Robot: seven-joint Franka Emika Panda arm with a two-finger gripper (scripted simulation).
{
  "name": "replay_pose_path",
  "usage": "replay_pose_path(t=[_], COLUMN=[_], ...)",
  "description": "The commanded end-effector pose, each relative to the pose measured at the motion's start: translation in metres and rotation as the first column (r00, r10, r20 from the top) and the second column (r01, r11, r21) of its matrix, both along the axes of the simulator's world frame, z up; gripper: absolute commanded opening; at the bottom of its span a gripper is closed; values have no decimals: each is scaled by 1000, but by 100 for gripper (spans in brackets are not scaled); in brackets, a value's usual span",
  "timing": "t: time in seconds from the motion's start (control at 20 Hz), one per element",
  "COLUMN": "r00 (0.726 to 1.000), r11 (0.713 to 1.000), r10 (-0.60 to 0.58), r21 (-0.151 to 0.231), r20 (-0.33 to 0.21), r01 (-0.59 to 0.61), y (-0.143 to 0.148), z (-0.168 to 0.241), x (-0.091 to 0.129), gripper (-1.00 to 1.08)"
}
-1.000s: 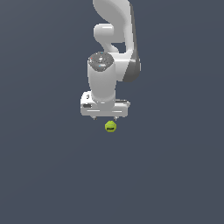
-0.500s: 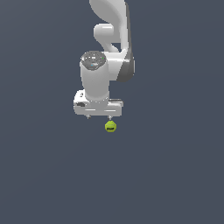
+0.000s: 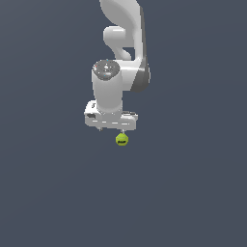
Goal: Pick up the object and move it to a goal position.
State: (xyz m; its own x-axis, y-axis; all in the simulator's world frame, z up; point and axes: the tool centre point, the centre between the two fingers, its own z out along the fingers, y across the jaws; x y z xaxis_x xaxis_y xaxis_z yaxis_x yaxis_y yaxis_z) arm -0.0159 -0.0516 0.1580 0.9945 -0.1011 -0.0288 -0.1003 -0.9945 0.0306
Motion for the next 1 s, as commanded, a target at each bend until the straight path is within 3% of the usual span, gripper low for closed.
replay_pose_path(t=[0.0,0.35,0.95], r00=[999,982,904], r11=[999,982,904], r10=[-36,-187,-427], r21=[2,11,24], r20=[3,15,29], r01=[36,187,426], y=[4,18,39], z=[-5,-26,-59], x=[-2,-9,-24], gripper=[100,100,100])
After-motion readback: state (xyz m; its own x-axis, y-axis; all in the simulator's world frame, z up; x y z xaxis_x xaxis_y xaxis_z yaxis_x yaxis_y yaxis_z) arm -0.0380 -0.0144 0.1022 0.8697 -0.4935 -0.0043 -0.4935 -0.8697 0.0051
